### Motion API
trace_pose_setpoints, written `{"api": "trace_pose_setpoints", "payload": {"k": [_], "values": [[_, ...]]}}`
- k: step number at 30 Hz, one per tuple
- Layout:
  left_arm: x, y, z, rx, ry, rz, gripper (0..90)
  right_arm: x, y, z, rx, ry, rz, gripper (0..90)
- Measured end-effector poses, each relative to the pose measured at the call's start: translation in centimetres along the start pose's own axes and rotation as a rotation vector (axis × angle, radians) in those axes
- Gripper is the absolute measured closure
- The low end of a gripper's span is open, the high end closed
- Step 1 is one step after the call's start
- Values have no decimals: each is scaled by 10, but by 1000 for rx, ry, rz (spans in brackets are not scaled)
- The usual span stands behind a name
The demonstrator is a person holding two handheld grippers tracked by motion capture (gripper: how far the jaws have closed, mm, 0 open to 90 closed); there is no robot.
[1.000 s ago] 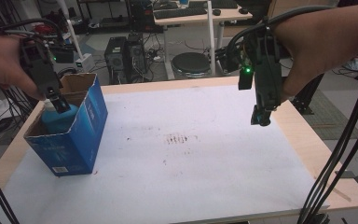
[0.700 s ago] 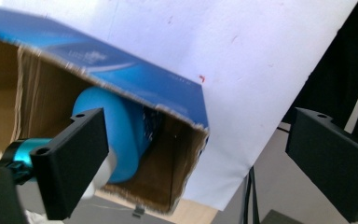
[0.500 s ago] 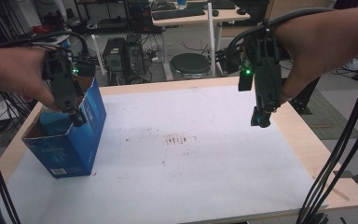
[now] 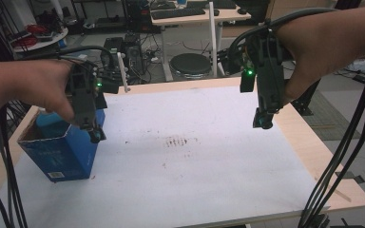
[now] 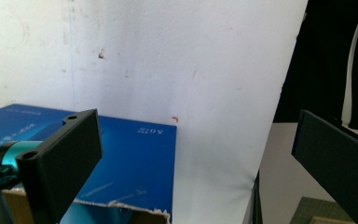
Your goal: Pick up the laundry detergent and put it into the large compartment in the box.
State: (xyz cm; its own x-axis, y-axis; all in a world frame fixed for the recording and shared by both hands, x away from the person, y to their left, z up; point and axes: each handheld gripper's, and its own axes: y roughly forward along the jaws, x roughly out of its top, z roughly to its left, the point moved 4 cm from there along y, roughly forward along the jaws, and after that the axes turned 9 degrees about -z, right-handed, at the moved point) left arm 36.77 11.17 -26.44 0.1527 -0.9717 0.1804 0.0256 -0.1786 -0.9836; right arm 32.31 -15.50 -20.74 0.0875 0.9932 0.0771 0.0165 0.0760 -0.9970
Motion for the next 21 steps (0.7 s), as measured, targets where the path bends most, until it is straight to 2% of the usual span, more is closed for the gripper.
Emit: {"api": "trace_pose_setpoints", "payload": {"k": [5,14,21], "values": [[5,3,1,-4,21,0,17,-1,0,0,-2,3,1,20],[6,4,4,-7,26,-5,17,-2,-7,-4,-11,11,1,20],[3,7,5,0,39,22,17,-4,-6,-3,-9,28,13,20]]}}
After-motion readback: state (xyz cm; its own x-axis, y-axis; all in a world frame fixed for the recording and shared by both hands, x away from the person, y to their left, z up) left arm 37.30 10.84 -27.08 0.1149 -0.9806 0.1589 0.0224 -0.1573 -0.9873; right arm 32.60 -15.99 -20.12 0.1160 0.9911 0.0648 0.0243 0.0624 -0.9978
